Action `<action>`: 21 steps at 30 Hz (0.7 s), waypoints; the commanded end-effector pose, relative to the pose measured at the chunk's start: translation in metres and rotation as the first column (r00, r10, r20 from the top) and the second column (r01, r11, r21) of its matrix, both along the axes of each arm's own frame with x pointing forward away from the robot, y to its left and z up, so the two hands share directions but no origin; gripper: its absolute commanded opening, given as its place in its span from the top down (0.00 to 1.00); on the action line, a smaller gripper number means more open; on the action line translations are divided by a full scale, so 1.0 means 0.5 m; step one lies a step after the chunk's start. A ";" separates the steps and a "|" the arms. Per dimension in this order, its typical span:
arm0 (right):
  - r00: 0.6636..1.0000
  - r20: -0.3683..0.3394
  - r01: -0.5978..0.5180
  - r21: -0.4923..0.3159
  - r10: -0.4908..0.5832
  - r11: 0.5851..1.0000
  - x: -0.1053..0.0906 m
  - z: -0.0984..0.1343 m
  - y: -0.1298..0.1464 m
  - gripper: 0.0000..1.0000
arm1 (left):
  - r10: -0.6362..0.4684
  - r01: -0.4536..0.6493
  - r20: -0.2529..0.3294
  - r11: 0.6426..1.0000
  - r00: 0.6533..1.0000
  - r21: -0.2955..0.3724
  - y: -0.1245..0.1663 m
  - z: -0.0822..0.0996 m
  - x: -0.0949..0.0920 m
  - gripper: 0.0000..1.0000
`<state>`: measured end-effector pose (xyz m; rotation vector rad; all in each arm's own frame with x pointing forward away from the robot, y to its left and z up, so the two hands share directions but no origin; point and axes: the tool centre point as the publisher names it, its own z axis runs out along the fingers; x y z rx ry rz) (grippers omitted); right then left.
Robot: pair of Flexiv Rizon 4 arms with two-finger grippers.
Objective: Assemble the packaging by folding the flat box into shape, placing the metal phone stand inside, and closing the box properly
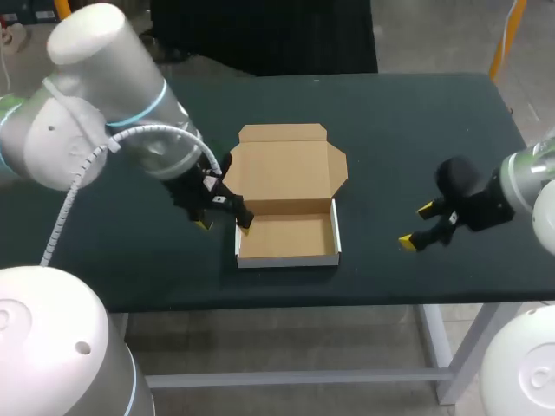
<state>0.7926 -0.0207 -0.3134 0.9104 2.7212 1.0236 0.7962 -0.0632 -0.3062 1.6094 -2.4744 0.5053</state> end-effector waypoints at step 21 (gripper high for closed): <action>0.912 -0.118 0.387 -0.078 -0.394 0.919 -0.017 0.090 -0.073 0.00 | 0.203 -0.203 -0.007 0.977 0.979 -0.070 0.174 0.122 -0.119 0.00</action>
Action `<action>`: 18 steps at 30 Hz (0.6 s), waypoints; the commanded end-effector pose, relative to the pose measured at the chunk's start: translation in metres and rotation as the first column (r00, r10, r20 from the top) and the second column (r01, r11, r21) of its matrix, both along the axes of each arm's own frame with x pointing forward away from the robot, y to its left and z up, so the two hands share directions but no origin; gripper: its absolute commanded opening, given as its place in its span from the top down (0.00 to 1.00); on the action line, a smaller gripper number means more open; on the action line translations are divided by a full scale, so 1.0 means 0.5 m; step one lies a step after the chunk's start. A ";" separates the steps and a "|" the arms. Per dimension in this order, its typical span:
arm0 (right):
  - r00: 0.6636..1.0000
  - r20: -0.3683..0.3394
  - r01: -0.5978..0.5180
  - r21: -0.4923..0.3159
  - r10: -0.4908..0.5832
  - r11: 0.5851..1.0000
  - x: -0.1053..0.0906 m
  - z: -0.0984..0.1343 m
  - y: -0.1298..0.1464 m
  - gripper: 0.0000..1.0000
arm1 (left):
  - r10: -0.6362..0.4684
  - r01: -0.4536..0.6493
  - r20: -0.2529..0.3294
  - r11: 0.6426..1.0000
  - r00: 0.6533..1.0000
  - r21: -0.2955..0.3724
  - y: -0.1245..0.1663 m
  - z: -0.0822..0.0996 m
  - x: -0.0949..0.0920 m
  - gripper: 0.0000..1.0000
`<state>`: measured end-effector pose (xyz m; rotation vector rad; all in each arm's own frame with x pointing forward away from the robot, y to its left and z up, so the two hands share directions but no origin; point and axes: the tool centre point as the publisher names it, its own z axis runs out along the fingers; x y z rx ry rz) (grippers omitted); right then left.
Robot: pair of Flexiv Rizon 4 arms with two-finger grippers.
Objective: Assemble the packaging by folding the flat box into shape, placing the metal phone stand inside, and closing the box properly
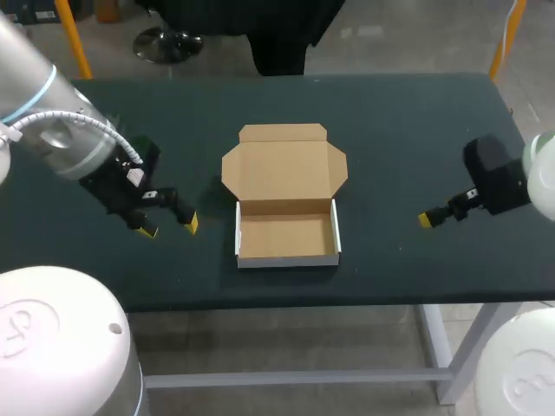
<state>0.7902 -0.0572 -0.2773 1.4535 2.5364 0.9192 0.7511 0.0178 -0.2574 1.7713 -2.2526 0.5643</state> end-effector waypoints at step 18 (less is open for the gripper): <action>0.978 -0.032 0.201 -0.112 -0.206 0.973 -0.015 0.059 -0.040 0.00 | 0.163 -0.172 0.074 0.976 0.984 0.136 0.058 0.070 -0.068 0.00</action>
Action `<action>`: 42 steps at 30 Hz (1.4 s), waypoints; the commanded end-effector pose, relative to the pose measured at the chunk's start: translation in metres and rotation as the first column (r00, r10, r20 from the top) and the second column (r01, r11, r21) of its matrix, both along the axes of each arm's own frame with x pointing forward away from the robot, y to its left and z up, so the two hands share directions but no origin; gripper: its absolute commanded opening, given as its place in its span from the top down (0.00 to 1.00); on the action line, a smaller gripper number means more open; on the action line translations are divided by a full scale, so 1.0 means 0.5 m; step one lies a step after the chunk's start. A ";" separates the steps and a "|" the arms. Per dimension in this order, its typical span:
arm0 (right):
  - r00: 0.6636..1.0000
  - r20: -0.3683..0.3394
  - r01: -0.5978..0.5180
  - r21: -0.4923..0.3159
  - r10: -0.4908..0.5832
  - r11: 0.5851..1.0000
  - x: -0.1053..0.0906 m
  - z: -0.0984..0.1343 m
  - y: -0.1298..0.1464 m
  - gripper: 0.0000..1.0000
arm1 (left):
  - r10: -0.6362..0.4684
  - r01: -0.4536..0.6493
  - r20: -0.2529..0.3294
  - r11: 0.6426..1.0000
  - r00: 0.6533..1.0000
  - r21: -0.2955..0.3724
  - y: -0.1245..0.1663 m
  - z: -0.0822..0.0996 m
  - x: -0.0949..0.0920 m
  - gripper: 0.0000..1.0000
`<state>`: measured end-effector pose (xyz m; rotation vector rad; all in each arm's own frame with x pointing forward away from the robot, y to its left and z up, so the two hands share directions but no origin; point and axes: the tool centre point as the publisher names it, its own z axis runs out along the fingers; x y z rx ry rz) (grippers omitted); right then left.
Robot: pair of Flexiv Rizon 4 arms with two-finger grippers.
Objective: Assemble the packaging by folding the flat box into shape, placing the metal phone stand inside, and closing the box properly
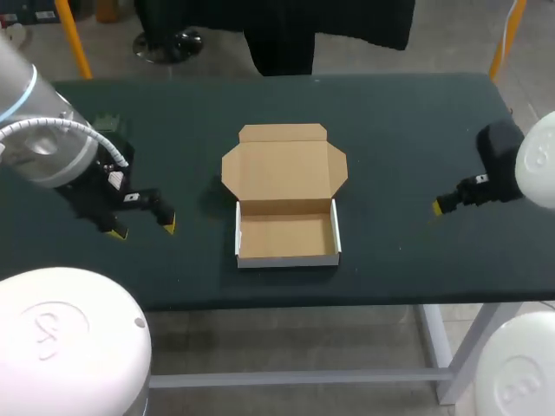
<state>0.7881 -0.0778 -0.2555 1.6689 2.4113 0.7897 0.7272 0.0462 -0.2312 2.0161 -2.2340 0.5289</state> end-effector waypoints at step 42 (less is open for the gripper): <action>0.979 -0.080 0.175 -0.120 -0.185 0.977 -0.008 0.017 -0.020 0.00 | 0.134 -0.136 0.022 0.983 0.991 0.120 0.011 0.017 -0.029 0.00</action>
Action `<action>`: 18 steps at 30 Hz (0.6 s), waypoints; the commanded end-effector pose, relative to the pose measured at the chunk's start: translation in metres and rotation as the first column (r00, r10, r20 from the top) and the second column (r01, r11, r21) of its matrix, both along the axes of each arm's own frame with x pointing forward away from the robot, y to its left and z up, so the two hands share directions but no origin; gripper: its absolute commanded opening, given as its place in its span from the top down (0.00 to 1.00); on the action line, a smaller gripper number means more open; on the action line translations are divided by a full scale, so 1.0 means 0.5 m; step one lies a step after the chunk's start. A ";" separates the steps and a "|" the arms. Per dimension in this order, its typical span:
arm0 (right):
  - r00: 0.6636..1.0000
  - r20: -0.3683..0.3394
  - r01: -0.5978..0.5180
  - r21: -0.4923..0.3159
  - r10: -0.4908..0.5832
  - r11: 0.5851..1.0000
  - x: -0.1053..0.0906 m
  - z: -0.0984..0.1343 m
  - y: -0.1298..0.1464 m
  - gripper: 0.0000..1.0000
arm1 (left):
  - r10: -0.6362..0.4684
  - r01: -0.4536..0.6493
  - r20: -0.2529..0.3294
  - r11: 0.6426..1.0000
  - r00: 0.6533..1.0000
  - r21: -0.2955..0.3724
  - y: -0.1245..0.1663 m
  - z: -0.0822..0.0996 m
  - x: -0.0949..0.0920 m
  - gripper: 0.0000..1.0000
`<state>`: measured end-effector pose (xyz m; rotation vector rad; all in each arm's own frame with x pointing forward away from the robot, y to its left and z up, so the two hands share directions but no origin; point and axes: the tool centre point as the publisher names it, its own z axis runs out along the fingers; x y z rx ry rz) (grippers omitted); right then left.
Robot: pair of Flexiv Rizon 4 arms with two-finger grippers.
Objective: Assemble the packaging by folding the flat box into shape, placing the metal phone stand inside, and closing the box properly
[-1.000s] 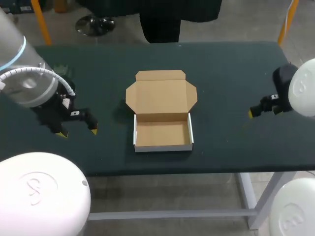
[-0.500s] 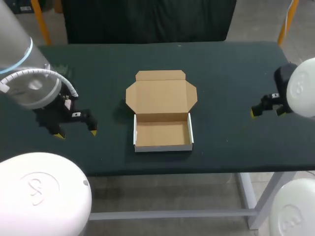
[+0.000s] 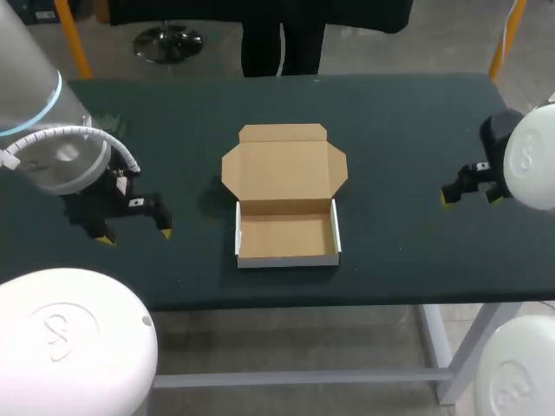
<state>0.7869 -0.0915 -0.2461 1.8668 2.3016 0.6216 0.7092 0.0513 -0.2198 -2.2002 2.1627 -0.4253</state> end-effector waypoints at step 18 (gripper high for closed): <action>0.996 -0.060 0.063 -0.044 -0.065 0.997 0.011 -0.011 0.010 0.00 | 0.031 -0.032 -0.025 0.999 0.999 -0.018 0.015 -0.017 0.041 0.00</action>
